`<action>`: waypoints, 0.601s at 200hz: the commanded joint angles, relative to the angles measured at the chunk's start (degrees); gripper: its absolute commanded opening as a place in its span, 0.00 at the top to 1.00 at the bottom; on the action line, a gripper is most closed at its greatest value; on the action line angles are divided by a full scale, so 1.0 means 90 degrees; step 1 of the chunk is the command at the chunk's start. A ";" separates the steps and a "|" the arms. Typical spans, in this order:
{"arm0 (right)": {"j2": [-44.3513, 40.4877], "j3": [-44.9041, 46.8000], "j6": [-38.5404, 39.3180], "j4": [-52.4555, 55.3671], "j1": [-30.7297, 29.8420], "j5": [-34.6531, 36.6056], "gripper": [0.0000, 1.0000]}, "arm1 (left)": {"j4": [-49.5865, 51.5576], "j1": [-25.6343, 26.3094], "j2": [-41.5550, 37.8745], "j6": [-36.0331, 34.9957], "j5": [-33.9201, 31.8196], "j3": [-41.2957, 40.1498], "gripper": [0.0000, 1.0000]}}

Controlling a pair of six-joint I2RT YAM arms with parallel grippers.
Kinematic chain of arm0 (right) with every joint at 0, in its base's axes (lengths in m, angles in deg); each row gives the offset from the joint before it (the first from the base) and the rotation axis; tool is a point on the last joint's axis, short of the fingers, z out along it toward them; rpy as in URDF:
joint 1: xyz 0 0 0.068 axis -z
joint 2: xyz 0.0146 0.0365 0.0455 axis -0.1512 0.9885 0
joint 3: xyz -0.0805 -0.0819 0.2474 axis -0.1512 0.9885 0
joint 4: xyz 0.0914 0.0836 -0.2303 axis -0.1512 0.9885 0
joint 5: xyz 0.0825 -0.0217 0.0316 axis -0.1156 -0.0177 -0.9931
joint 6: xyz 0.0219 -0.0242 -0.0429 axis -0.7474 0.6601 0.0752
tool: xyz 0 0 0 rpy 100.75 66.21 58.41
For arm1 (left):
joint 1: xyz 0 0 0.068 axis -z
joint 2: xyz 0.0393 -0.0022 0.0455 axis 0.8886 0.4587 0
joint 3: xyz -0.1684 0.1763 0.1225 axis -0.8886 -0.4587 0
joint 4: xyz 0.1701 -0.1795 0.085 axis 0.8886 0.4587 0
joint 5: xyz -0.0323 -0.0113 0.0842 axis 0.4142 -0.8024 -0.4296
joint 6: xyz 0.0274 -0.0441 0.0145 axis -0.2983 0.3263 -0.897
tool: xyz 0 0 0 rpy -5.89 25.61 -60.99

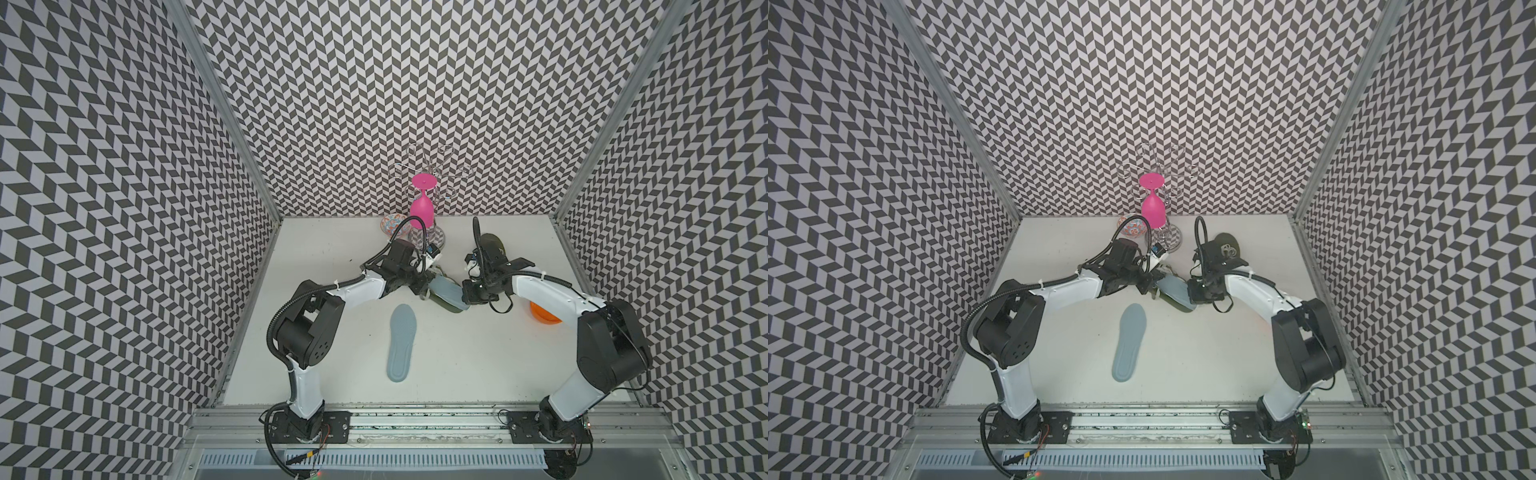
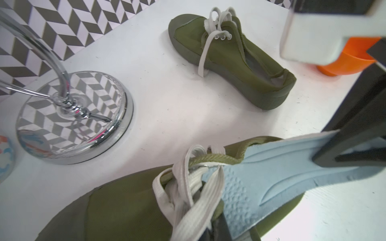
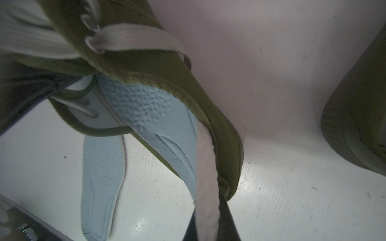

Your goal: Insert the insole into the shoe

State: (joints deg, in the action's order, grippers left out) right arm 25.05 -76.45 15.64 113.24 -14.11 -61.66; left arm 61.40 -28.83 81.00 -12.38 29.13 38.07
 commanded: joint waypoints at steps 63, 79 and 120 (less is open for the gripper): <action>-0.0709 0.0480 0.0084 -0.1005 -0.0020 0.0774 0.92 | -0.0228 -0.0129 -0.0069 0.0591 0.0957 0.0092 1.00; -0.0900 0.0480 0.0252 -0.1001 -0.0024 0.0804 0.91 | -0.0232 -0.0172 -0.0032 0.0520 0.0997 0.0054 1.00; -0.0742 0.0082 0.0542 -0.0956 -0.0034 -0.0384 0.91 | -0.0171 -0.0169 -0.0007 0.0439 0.1449 0.0243 1.00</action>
State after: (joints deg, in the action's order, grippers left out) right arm 18.43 -73.50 18.50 109.77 -14.22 -58.92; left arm 61.31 -30.64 81.11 -7.92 35.29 38.14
